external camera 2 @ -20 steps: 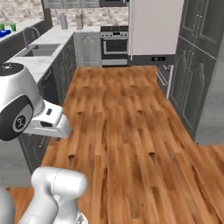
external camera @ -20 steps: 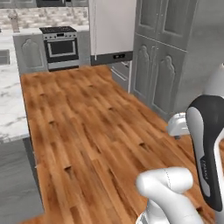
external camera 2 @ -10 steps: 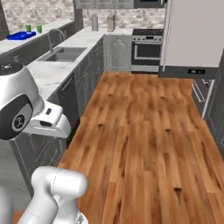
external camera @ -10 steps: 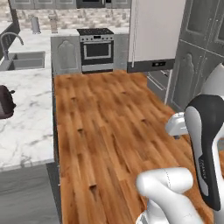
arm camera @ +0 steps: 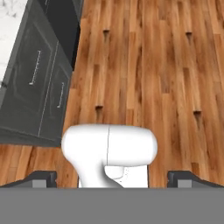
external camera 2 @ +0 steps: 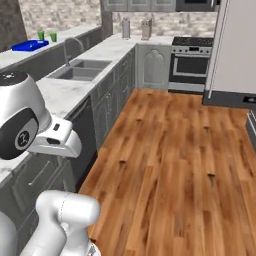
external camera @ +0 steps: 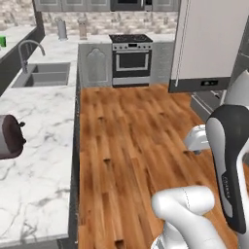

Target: Gather the lime and eggplant from the fridge and place them on a tray on the dining counter. Then gather the chicken drumsticks from the fridge and place them on the other tray.

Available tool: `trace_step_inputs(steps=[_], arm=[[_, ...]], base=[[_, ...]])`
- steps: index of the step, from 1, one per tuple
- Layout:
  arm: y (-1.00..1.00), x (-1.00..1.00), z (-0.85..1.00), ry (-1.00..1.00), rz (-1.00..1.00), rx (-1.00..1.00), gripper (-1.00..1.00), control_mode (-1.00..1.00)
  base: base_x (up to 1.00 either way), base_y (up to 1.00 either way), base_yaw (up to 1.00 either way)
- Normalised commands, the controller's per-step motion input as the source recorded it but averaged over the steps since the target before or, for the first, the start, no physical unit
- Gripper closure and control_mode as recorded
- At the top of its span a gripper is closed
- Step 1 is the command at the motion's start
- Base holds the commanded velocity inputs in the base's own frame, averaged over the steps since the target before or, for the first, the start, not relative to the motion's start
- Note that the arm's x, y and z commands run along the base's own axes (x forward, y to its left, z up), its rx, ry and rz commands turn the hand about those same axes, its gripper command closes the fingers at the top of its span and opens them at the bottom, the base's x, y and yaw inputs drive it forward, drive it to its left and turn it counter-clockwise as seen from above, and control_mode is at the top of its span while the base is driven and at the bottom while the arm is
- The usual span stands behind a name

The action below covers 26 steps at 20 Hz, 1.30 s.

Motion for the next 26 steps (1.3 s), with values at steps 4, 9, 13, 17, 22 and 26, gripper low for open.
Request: trace_step_inputs(steps=[4,9,13,17,22,26], arm=[[0.0,0.0,0.0,0.0,0.0,0.0,-1.0,1.0],[0.0,0.0,0.0,0.0,0.0,0.0,-1.0,1.0],[0.0,0.0,0.0,0.0,0.0,0.0,-1.0,1.0],[0.0,0.0,0.0,0.0,0.0,0.0,-1.0,1.0],[0.0,0.0,0.0,0.0,0.0,0.0,-1.0,1.0],[0.0,0.0,0.0,0.0,0.0,0.0,-1.0,1.0]], base=[[1.0,0.0,0.01],[1.0,0.0,0.0],[0.99,0.0,0.0],[0.99,0.0,0.0],[0.99,0.0,0.0],[0.97,0.12,0.0]])
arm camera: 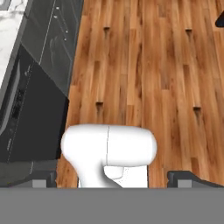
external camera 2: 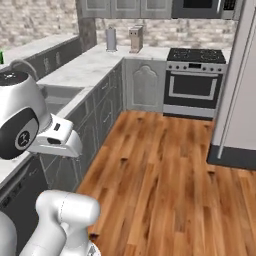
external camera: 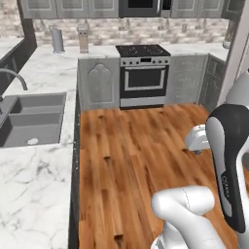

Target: Gather the lime and eggplant from the fridge and place them on a tray on the dining counter. Then gather the chicken drumsticks from the fridge and place them on the other tray.

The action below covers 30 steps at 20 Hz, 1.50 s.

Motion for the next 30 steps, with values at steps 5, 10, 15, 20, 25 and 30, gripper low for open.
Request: trace_step_inputs(steps=[5,10,15,20,25,30], arm=[[0.0,0.0,0.0,0.0,0.0,0.0,-1.0,1.0],[0.0,0.0,0.0,0.0,0.0,0.0,-1.0,1.0],[0.0,0.0,0.0,0.0,0.0,0.0,-1.0,1.0],[0.0,0.0,0.0,0.0,0.0,0.0,-1.0,1.0],[0.0,0.0,0.0,0.0,0.0,0.0,-1.0,1.0],[0.0,0.0,0.0,0.0,0.0,0.0,-1.0,1.0]], base=[[0.91,0.22,0.0],[1.0,0.25,0.0],[1.0,0.25,0.0],[1.0,0.3,0.0],[1.0,0.1,-0.07],[0.87,-0.07,-0.45]])
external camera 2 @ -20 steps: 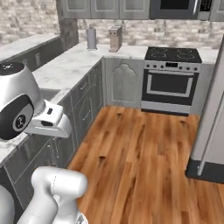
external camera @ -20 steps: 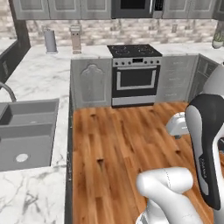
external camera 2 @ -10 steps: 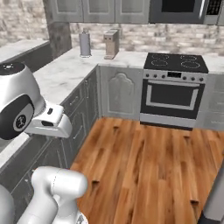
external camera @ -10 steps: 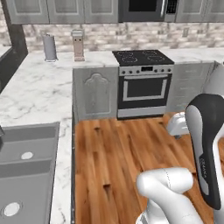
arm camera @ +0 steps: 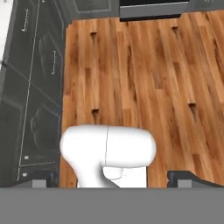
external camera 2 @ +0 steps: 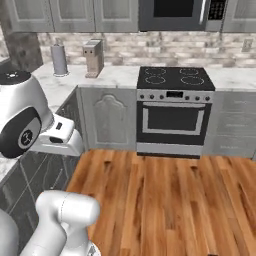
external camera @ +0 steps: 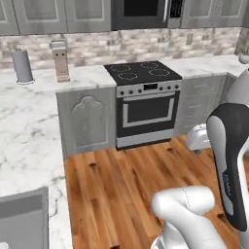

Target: Gather the lime and eggplant from the fridge and place them on a tray on the dining counter. Then gather the chicken drumsticks from the fridge and place them on the other tray.

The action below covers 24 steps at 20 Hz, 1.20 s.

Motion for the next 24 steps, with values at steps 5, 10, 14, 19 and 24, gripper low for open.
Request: trace_step_inputs(steps=[5,10,14,19,24], arm=[[0.0,0.0,0.0,0.0,0.0,0.0,-1.0,1.0],[0.0,0.0,0.0,0.0,0.0,0.0,-1.0,1.0],[0.0,0.0,0.0,0.0,0.0,0.0,-1.0,1.0],[0.0,0.0,0.0,0.0,0.0,0.0,-1.0,1.0],[0.0,0.0,0.0,0.0,0.0,0.0,-1.0,1.0]], base=[[0.63,-0.01,-0.64],[0.55,0.0,-0.69],[0.53,0.03,-0.71],[0.52,0.09,-0.71],[0.57,0.04,-0.67]])
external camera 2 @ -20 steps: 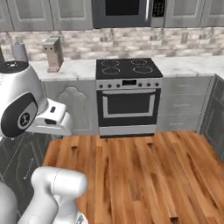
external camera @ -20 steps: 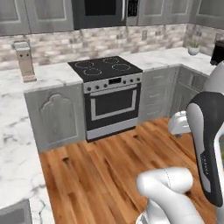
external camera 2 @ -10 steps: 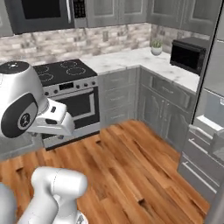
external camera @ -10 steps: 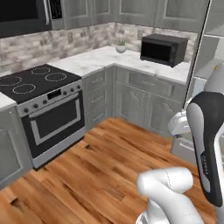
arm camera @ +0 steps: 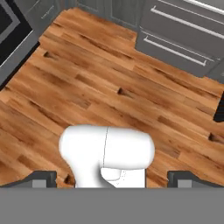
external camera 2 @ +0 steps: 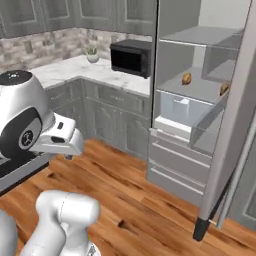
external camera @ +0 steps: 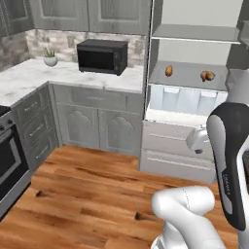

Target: Gather the lime and eggplant from the fridge and place them on a tray on the dining counter. Then gather the chicken drumsticks from the fridge and place them on the other tray.

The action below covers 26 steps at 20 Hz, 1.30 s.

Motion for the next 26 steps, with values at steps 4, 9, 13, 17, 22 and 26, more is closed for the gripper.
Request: trace_step_inputs(steps=[4,9,13,17,22,26], arm=[[0.0,0.0,0.0,0.0,0.0,0.0,-1.0,1.0],[0.0,0.0,0.0,0.0,0.0,0.0,-1.0,1.0],[0.0,0.0,0.0,0.0,0.0,0.0,-1.0,1.0],[0.0,0.0,0.0,0.0,0.0,0.0,-1.0,1.0],[0.0,0.0,0.0,0.0,0.0,0.0,-1.0,1.0],[0.0,0.0,0.0,0.0,0.0,0.0,-1.0,1.0]], base=[[0.7,0.27,-0.57],[0.72,0.56,-0.41],[0.74,0.35,-0.35],[0.78,0.02,-0.3],[0.71,-0.02,-0.24],[0.64,-0.05,-0.11]])
